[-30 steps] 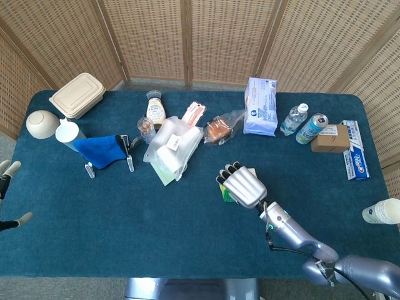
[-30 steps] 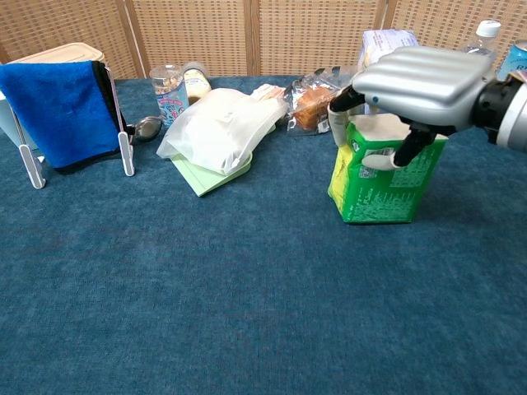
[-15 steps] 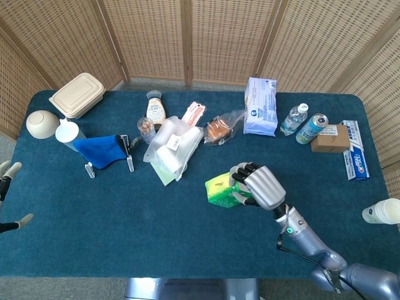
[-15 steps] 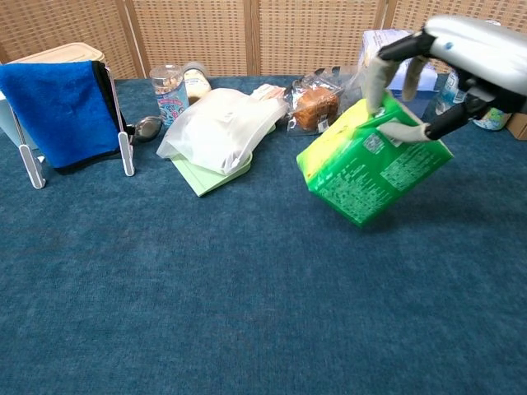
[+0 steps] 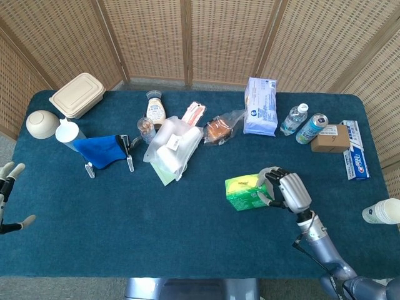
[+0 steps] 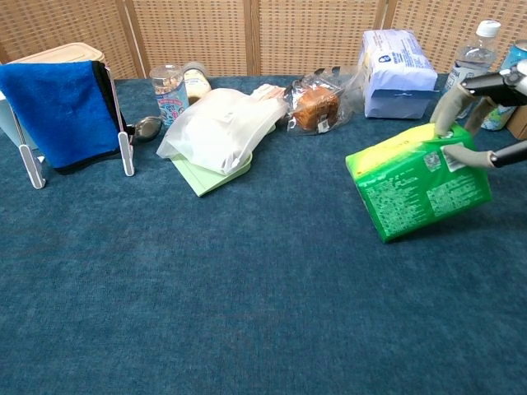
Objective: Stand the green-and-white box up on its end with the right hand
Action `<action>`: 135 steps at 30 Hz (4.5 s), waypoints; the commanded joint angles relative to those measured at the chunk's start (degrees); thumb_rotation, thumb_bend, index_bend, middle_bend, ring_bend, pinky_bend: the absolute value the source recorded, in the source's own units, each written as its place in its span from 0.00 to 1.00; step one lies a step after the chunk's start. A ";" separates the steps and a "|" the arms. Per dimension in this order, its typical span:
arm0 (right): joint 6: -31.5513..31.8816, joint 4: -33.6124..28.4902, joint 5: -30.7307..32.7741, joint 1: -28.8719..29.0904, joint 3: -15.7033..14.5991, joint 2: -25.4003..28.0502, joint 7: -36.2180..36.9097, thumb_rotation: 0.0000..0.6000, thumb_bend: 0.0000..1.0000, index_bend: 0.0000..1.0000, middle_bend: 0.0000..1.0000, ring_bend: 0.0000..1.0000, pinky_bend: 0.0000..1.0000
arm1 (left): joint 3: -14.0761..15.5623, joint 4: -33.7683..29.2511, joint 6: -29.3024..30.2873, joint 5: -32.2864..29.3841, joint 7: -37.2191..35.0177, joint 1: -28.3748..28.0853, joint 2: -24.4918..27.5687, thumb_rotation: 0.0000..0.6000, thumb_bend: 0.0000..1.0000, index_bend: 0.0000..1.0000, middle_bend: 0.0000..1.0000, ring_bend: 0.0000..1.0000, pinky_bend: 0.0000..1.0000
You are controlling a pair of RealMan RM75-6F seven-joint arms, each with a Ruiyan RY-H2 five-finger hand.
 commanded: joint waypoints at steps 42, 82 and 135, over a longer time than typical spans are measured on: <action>-29.35 -33.53 -3.92 12.98 -2.26 24.17 -46.87 1.00 0.22 0.00 0.00 0.00 0.12 | -0.09 0.15 0.09 -0.19 -1.00 0.13 0.42 1.00 0.04 0.04 0.00 0.00 0.00; -16.95 -25.41 -9.77 11.82 -2.83 14.68 -40.16 1.00 0.40 0.58 0.47 0.32 0.45 | -0.17 0.50 -0.08 -0.25 -2.66 0.28 1.19 1.00 0.04 0.04 0.00 0.00 0.00; 6.06 0.39 -12.06 1.07 -6.68 8.11 6.08 1.00 0.33 0.11 0.07 0.00 0.21 | 0.20 -0.28 0.18 0.59 -2.50 0.51 1.16 1.00 0.04 0.04 0.00 0.00 0.00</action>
